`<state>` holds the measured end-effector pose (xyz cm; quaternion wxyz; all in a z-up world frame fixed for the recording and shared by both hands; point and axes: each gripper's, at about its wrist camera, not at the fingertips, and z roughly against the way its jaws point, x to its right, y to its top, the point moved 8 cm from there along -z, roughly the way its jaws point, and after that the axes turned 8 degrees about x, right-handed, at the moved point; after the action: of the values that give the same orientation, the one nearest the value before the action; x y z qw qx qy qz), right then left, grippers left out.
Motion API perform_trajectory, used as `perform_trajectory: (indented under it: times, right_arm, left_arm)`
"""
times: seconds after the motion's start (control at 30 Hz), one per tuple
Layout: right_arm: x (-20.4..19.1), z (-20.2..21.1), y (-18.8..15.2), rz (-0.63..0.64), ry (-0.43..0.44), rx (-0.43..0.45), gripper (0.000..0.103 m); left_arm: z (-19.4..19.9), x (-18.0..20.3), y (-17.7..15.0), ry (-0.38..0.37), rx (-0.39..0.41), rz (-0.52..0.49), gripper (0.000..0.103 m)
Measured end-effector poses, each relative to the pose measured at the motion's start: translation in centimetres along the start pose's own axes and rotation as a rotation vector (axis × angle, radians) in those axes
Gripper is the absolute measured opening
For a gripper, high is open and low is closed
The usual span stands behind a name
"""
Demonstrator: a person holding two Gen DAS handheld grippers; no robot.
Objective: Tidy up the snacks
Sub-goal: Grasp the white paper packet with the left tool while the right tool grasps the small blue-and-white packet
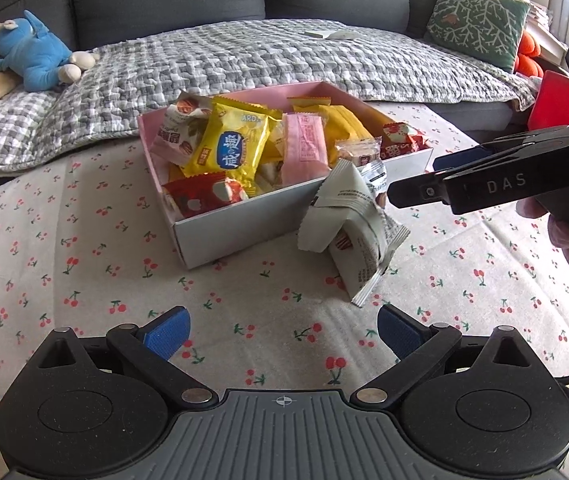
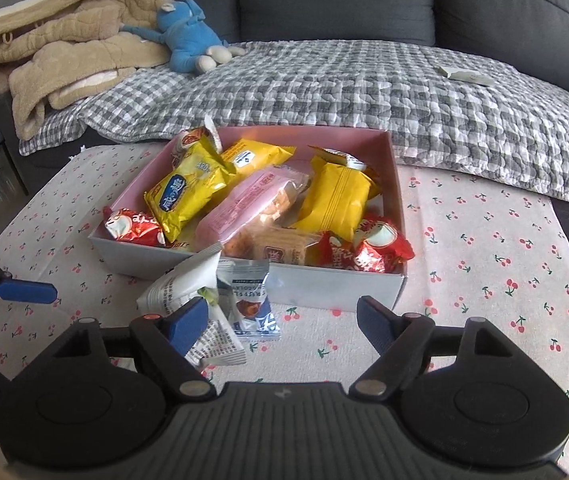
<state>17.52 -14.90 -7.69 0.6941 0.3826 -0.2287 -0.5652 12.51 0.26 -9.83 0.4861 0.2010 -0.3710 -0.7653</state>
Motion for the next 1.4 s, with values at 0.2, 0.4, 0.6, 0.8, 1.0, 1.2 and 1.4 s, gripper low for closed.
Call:
perform_trajectory:
  times: [0.2, 0.4, 0.6, 0.8, 1.0, 1.2, 1.4]
  right_arm:
    - [0.8, -0.9, -0.7, -0.069, 0.01, -0.037, 0.06]
    - [0.7, -1.7, -0.6, -0.148, 0.058, -0.058, 0.056]
    - [-0.2, -2.7, -0.6, -0.159, 0.099, -0.067, 0.051]
    - [0.0, -3.5, -0.5, -0.177, 0.092, -0.067, 0.048]
    - [0.5, -3.5, -0.5, -0.171, 0.076, -0.066, 0.033]
    - [0.9, -3.3, -0.5, -0.156, 0.045, -0.085, 0.02]
    - [1.3, -2.7, -0.4, -0.157, 0.026, -0.07, 0.02]
  left_arm:
    - [-2.0, 2.0, 1.2, -0.06, 0.015, 0.1, 0.095]
    - [-3.9, 2.6, 1.9, -0.09, 0.026, 0.232, 0.072]
    - [-5.1, 2.2, 2.1, -0.082, 0.046, 0.285, 0.054]
    - [-5.6, 2.3, 2.4, -0.089, 0.063, 0.287, 0.049]
    - [-5.8, 2.7, 2.4, -0.084, 0.066, 0.278, 0.042]
    - [-5.7, 2.7, 2.5, -0.077, 0.051, 0.27, 0.04]
    - [-5.2, 2.4, 2.4, -0.056, 0.033, 0.252, 0.039]
